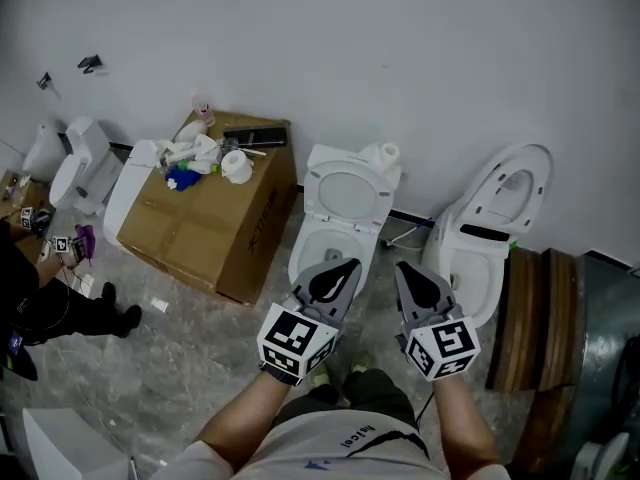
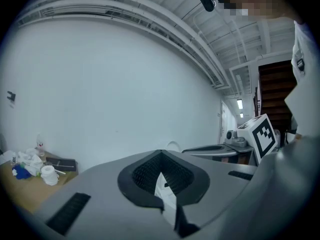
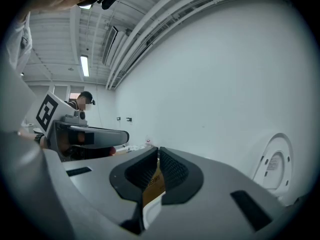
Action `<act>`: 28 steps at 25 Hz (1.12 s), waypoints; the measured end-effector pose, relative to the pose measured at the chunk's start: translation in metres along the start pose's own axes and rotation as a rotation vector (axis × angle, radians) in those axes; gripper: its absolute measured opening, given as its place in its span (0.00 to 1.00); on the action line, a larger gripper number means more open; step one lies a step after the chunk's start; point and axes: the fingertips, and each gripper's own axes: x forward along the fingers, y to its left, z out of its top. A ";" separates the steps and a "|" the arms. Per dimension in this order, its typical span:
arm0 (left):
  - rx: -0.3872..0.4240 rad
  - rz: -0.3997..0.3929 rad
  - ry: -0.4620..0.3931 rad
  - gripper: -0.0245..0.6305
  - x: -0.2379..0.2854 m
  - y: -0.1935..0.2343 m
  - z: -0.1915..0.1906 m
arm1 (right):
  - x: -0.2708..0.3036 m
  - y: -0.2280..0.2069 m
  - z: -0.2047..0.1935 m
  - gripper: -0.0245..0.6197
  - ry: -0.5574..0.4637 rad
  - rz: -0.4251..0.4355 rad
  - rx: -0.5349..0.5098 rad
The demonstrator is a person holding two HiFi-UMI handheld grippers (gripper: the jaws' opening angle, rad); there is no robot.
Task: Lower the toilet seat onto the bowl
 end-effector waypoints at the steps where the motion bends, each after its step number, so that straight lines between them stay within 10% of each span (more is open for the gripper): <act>1: -0.003 0.004 0.002 0.05 0.007 0.007 -0.001 | 0.009 -0.006 -0.001 0.06 0.006 0.003 -0.004; 28: -0.056 0.186 0.116 0.05 0.266 0.193 -0.075 | 0.319 -0.242 -0.157 0.08 0.319 0.082 -0.300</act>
